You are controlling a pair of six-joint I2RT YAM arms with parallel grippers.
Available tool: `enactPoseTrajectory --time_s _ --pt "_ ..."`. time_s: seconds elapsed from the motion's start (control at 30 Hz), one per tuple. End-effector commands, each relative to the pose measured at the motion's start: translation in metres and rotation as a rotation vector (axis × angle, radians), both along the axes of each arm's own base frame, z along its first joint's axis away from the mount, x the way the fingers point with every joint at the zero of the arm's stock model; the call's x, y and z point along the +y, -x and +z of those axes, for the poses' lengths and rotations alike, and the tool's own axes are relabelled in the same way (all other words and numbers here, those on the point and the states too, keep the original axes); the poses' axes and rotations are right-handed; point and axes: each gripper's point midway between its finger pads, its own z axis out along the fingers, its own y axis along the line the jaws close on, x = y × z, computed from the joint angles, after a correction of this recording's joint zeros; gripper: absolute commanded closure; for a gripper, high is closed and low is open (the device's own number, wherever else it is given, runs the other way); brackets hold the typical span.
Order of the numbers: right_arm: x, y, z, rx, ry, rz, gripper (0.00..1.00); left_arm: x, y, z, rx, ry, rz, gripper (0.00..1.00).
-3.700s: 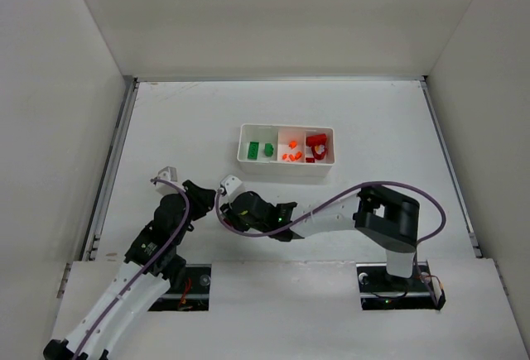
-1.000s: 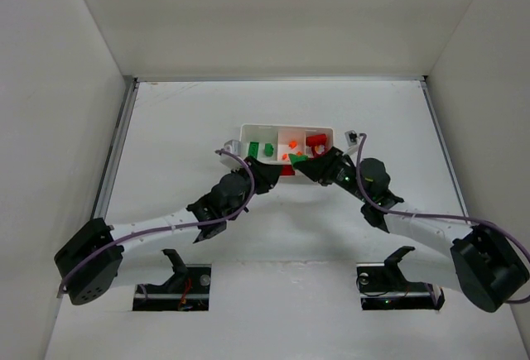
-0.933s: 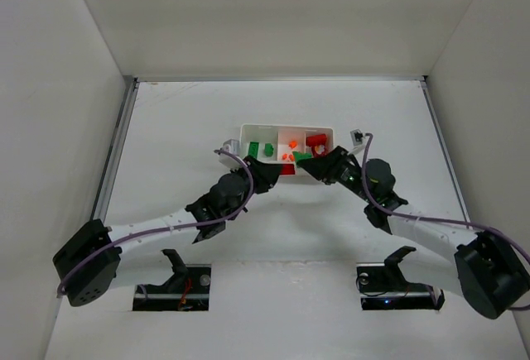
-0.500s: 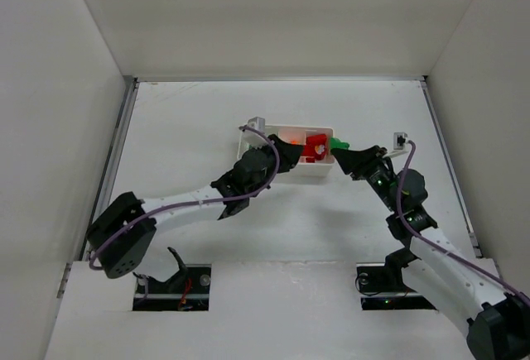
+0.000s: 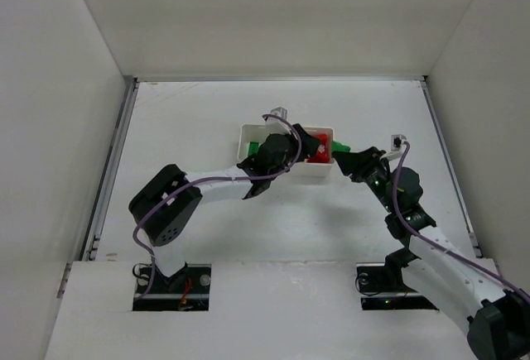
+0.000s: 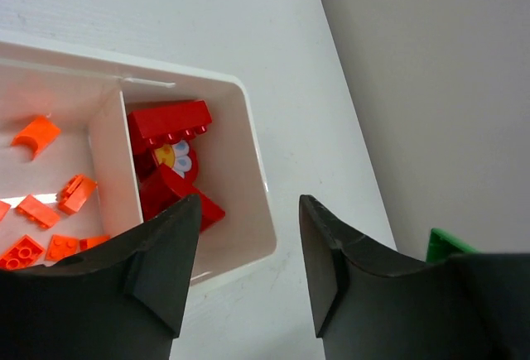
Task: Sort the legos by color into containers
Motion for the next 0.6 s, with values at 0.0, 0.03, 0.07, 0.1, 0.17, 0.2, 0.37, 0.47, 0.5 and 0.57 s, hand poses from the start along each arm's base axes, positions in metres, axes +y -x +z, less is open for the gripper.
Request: enactPoseTrajectory --time_s 0.0,0.03,0.07,0.1,0.17,0.2,0.37,0.47,0.5,0.57 --pt "0.004 -0.001 0.001 -0.017 0.011 0.007 0.78 -0.007 -0.004 0.057 -0.094 0.11 -0.024 0.48" --pt "0.005 -0.002 -0.001 -0.012 0.014 0.013 0.78 -0.004 -0.001 0.06 -0.098 0.114 -0.026 0.46" --pt "0.008 -0.001 -0.001 -0.011 0.019 0.024 0.78 0.0 0.003 0.064 -0.1 0.123 -0.025 0.45" --pt "0.011 -0.001 -0.002 -0.012 0.025 0.034 0.78 0.005 0.007 0.067 -0.098 0.132 -0.024 0.45" --pt "0.018 0.0 -0.003 -0.013 0.043 0.053 0.78 0.018 0.016 0.072 -0.094 0.156 -0.014 0.45" --pt "0.022 0.001 -0.004 -0.011 0.052 0.064 0.78 0.024 0.021 0.074 -0.091 0.169 -0.008 0.45" --pt "0.044 0.003 -0.012 0.0 0.104 0.113 0.78 0.042 0.044 0.072 -0.05 0.211 -0.018 0.45" --pt "0.058 0.005 -0.015 0.004 0.132 0.146 0.78 0.042 0.056 0.069 -0.021 0.218 -0.055 0.44" --pt "0.062 0.006 -0.016 0.002 0.14 0.157 0.78 0.041 0.059 0.065 -0.008 0.212 -0.069 0.44" --pt "0.068 0.009 -0.013 -0.018 0.145 0.171 0.78 0.041 0.061 0.059 0.008 0.201 -0.069 0.44"
